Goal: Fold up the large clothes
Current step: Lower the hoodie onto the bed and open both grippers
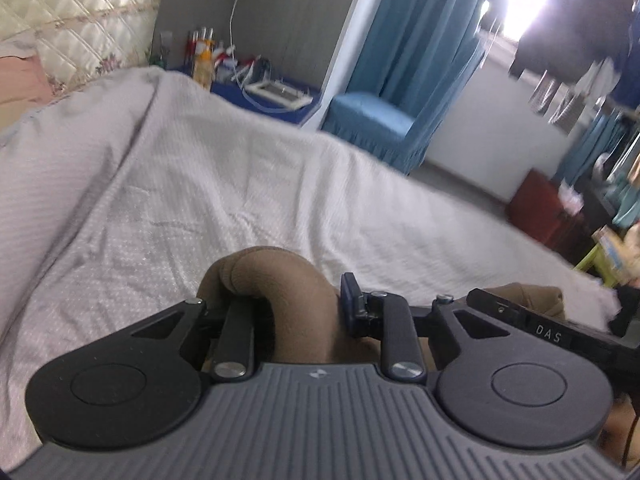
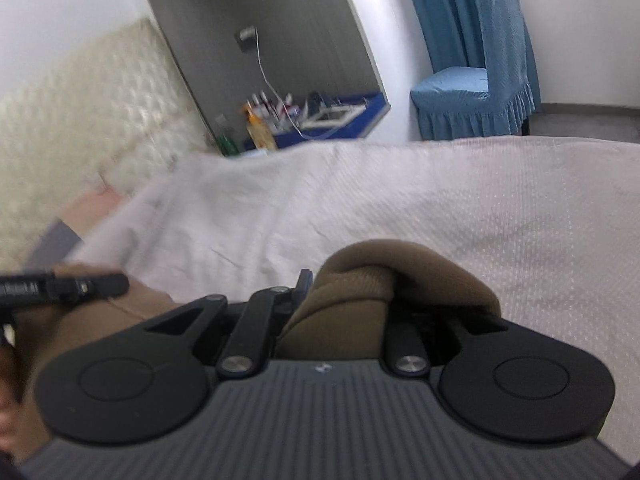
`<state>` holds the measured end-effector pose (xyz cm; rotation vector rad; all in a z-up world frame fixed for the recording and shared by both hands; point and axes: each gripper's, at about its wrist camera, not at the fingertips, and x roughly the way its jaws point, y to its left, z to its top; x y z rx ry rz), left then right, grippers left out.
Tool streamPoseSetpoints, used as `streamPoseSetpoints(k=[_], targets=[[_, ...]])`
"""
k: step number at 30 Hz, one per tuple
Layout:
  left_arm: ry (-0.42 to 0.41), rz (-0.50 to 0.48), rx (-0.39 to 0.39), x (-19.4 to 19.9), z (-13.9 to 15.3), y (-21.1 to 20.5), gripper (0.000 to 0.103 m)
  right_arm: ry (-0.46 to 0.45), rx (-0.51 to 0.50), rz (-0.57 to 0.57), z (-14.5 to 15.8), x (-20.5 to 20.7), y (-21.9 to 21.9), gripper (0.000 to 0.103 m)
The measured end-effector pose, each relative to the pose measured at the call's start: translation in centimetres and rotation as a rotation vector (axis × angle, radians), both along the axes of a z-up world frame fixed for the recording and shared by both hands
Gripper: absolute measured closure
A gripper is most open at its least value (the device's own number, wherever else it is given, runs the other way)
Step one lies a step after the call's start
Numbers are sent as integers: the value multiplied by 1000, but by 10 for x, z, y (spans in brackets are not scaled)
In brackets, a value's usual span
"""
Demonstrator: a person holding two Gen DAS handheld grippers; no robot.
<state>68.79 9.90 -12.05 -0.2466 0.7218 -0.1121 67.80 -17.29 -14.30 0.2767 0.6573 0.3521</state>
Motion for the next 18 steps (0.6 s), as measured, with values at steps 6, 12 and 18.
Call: streamPoseSetpoints(k=[6, 12, 18], targets=[[79, 9, 32, 31, -33, 0, 75, 101, -30, -16, -27, 28, 8, 84], [75, -47, 49, 15, -13, -2, 73, 143, -16, 2, -10, 23, 3, 81], [46, -104, -1, -29, 29, 5, 29, 160, 37, -32, 22, -2, -12, 32]])
